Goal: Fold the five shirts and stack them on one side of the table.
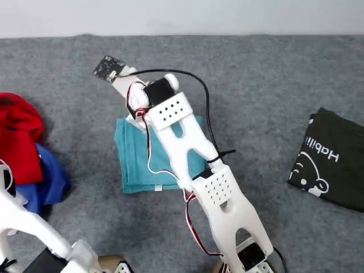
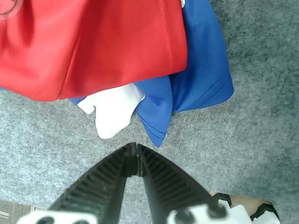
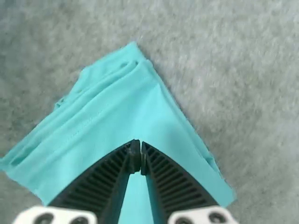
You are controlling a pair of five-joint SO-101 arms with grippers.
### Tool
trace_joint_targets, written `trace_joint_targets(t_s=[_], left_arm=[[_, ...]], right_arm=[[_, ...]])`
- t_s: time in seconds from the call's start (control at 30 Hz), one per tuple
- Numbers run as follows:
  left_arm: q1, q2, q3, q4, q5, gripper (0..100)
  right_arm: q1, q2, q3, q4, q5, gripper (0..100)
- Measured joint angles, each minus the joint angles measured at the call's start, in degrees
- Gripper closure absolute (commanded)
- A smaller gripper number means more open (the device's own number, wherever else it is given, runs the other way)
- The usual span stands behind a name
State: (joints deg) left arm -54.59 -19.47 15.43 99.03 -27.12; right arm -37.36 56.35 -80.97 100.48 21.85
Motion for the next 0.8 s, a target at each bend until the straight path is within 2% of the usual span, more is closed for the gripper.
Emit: trace_joint_targets(t_s=[0.2,0.57,0.8], left_arm=[[0.0,0.0,0.0,0.0,0.0,99],[0.0,0.0,0.0,0.0,0.0,99],[0.0,0.0,0.0,0.0,0.0,99]], right_arm=[[2.4,-3.3,5.2,0.0,-4.0,98.8],[8.1,-21.6,37.6,0.1,-13.1,97.7],[9.4,-25.3,49.4,0.1,-15.8,77.3]])
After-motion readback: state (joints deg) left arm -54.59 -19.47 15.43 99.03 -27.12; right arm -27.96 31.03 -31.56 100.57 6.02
